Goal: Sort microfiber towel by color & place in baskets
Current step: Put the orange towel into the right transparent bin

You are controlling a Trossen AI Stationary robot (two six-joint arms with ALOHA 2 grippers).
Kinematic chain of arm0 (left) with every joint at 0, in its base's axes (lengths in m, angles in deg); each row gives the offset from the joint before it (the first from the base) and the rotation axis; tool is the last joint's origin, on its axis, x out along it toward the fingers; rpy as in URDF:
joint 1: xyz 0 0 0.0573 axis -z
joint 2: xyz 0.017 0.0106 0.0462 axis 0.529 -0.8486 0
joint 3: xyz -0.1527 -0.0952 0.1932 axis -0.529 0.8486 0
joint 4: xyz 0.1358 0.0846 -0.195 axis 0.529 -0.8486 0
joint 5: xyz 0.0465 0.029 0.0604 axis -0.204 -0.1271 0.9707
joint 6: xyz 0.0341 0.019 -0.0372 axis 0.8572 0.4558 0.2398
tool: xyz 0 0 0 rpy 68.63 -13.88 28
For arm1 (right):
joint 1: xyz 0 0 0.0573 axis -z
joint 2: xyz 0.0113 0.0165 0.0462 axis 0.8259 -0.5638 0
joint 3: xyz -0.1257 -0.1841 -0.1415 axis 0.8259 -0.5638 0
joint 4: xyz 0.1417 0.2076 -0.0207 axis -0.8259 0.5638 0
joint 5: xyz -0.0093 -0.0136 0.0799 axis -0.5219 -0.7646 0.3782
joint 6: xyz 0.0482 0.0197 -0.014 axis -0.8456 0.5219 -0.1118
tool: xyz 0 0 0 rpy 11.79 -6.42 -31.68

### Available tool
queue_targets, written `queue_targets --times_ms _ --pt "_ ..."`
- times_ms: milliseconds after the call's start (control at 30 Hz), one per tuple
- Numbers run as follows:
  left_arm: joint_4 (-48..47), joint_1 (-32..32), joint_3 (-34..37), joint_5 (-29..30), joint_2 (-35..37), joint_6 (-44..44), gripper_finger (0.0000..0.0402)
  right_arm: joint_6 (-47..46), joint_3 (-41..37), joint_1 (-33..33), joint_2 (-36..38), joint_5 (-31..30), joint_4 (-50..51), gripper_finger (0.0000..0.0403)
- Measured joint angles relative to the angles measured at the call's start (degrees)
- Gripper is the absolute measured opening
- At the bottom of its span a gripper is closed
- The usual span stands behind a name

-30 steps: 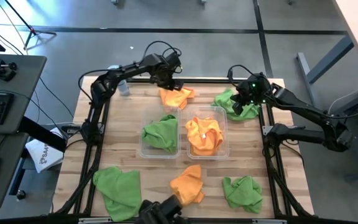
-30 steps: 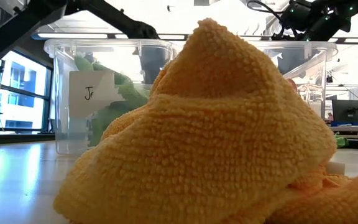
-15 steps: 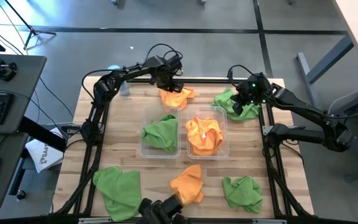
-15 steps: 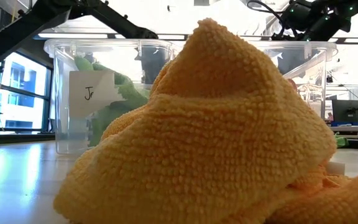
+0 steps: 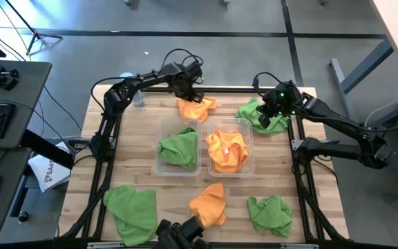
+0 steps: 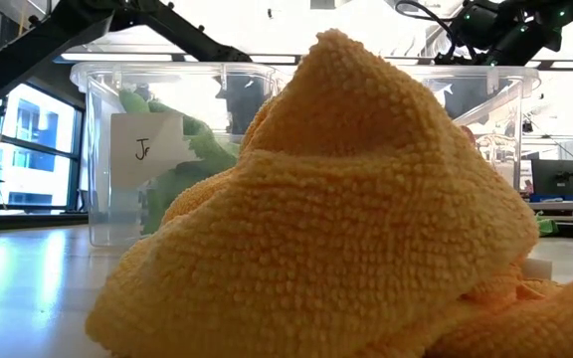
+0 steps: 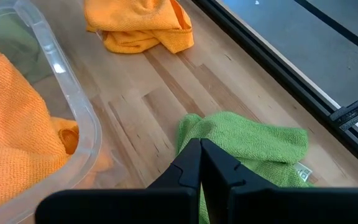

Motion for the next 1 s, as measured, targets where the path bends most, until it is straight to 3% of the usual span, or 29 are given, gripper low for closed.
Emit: queue_targets --times_ms 100,333,600,800,1000 --pt "2.49 0.0 1.94 -3.57 0.0 0.86 0.011 0.02 0.0 0.0 0.0 -0.02 0.0 0.0" --pt "2.27 -0.07 2.71 -2.67 -0.66 0.3 0.0106 0.21 0.0 0.0 0.0 0.0 0.0 0.0" --pt "2.18 0.12 1.37 -1.18 -0.42 4.93 0.0007 0.43 0.0 0.0 0.0 0.0 -0.01 0.0" --pt "0.81 2.8 -3.55 4.07 2.11 10.98 0.0002 0.43 0.0 0.0 0.0 0.0 -0.01 0.0" --pt "-0.16 6.41 -6.68 12.88 10.49 16.28 0.0001 0.88 0.0 -0.02 0.0 -2.58 0.01 0.0"
